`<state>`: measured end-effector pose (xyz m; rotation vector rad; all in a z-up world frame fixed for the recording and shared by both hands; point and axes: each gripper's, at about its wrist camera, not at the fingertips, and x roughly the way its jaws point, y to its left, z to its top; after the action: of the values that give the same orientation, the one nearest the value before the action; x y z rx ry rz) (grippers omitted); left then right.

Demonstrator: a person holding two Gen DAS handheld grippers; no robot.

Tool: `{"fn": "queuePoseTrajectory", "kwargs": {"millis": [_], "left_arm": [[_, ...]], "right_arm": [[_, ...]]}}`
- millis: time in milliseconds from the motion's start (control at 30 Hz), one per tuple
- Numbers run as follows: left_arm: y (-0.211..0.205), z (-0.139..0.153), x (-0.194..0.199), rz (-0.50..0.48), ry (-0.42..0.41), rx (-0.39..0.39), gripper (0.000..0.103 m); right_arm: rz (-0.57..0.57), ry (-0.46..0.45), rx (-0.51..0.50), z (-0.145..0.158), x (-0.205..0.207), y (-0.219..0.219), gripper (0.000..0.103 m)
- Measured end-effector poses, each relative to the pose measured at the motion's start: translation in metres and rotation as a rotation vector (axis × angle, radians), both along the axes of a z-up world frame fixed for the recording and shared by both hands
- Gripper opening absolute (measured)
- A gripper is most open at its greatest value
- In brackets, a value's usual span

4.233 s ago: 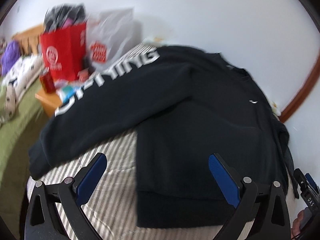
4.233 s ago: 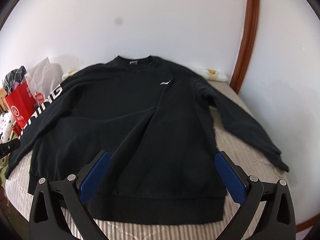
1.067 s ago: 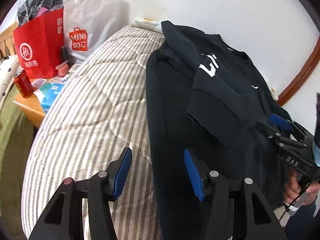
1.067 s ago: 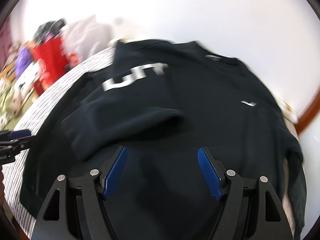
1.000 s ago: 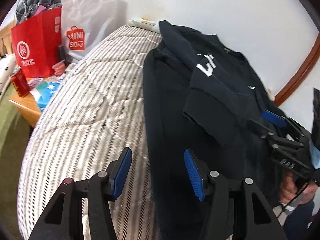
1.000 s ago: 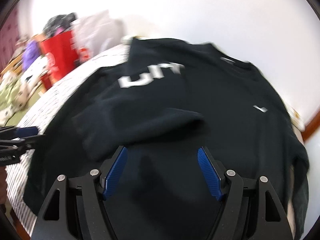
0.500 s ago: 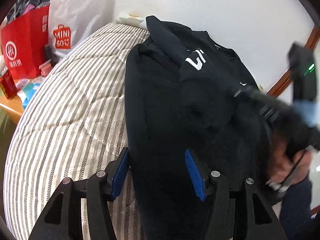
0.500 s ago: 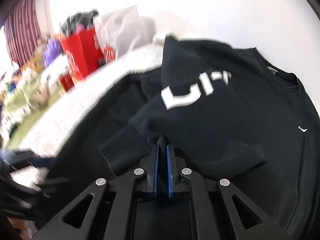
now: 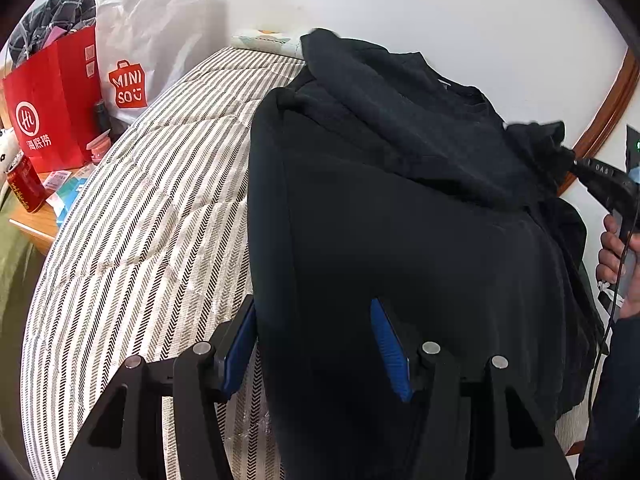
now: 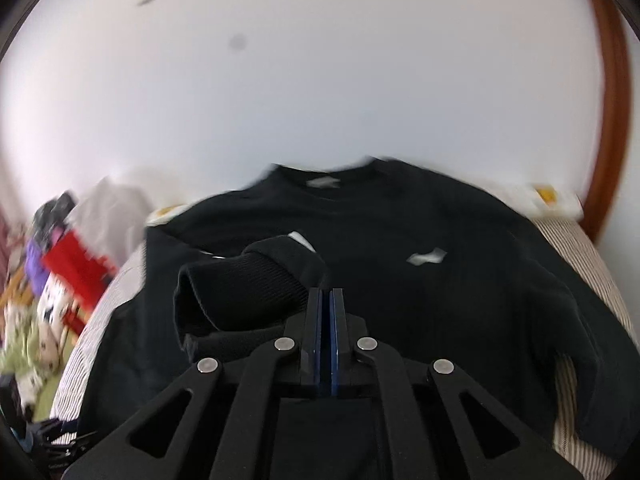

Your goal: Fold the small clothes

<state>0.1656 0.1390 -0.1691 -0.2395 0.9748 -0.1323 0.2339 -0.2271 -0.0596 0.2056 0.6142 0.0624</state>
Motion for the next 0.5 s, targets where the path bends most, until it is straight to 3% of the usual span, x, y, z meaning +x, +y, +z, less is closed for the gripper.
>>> {"fn": "queuePoseTrajectory", "kwargs": {"millis": [200, 400, 500], "left_arm": [[-0.006, 0.000, 0.001, -0.005, 0.005, 0.028, 0.054], [-0.007, 0.001, -0.003, -0.009, 0.013, 0.037, 0.054], [-0.006, 0.001, -0.009, -0.009, 0.017, 0.037, 0.054]], "right_arm": [[-0.078, 0.011, 0.060, -0.017, -0.009, -0.043, 0.003], [-0.125, 0.083, 0.087, -0.029, -0.016, -0.067, 0.008], [-0.141, 0.095, 0.047, -0.030, -0.038, -0.072, 0.036]]}}
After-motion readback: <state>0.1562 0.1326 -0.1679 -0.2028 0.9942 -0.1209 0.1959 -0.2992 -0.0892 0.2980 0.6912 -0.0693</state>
